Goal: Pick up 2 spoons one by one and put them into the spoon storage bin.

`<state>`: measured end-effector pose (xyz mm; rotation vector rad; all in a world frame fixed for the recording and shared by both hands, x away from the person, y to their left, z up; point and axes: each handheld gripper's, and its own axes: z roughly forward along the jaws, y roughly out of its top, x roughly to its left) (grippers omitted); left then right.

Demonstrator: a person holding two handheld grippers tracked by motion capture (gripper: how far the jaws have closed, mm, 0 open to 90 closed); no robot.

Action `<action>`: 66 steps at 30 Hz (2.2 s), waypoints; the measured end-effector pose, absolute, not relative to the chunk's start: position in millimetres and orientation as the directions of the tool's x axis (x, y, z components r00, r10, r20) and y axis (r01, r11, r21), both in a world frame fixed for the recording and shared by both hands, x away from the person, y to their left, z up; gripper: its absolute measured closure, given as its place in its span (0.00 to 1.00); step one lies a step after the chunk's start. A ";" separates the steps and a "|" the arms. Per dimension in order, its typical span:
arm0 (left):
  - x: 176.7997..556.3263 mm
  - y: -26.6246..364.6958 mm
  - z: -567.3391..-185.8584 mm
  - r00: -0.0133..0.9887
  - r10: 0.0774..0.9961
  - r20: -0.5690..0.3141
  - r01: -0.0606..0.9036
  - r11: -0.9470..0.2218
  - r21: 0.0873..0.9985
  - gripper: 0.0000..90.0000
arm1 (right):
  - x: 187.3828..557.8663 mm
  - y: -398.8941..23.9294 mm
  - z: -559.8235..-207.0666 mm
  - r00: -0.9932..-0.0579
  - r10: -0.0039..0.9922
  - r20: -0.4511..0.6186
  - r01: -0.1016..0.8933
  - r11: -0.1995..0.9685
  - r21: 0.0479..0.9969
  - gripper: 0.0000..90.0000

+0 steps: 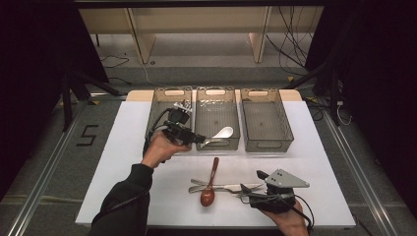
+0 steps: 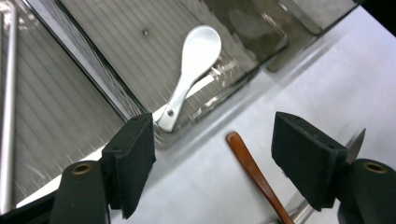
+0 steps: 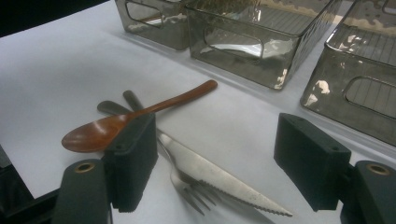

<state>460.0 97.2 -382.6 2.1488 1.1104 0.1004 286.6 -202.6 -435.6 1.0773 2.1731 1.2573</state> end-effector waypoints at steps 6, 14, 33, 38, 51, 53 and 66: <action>440.0 94.6 -393.0 0.623 0.743 -0.246 0.695 -0.381 0.609 0.31 | 286.5 -202.0 -436.3 -0.620 0.784 0.032 0.421 0.298 0.857 0.34; 421.2 88.8 -414.9 0.609 0.742 -0.280 0.717 -0.365 0.594 0.30 | 286.3 -200.9 -436.8 -0.621 0.783 0.030 0.420 0.300 0.856 0.34; 406.0 63.4 -443.3 0.629 0.724 -0.283 0.735 -0.436 0.519 0.33 | 286.3 -199.7 -437.9 -0.622 0.782 0.026 0.421 0.306 0.854 0.34; 404.0 56.6 -448.6 0.636 0.720 -0.278 0.735 -0.455 0.503 0.34 | 286.0 -199.7 -437.9 -0.624 0.781 0.022 0.420 0.311 0.853 0.34; 402.6 45.6 -464.0 0.653 0.707 -0.270 0.732 -0.499 0.463 0.45 | 285.9 -199.7 -437.9 -0.624 0.781 0.022 0.419 0.311 0.853 0.34; 403.4 45.3 -465.4 0.656 0.704 -0.274 0.733 -0.506 0.455 0.47 | 285.8 -199.8 -437.8 -0.625 0.780 0.022 0.420 0.311 0.853 0.34; 400.0 37.1 -466.9 0.688 0.684 -0.243 0.708 -0.558 0.433 0.61 | 285.7 -199.4 -437.8 -0.627 0.779 0.022 0.418 0.312 0.853 0.34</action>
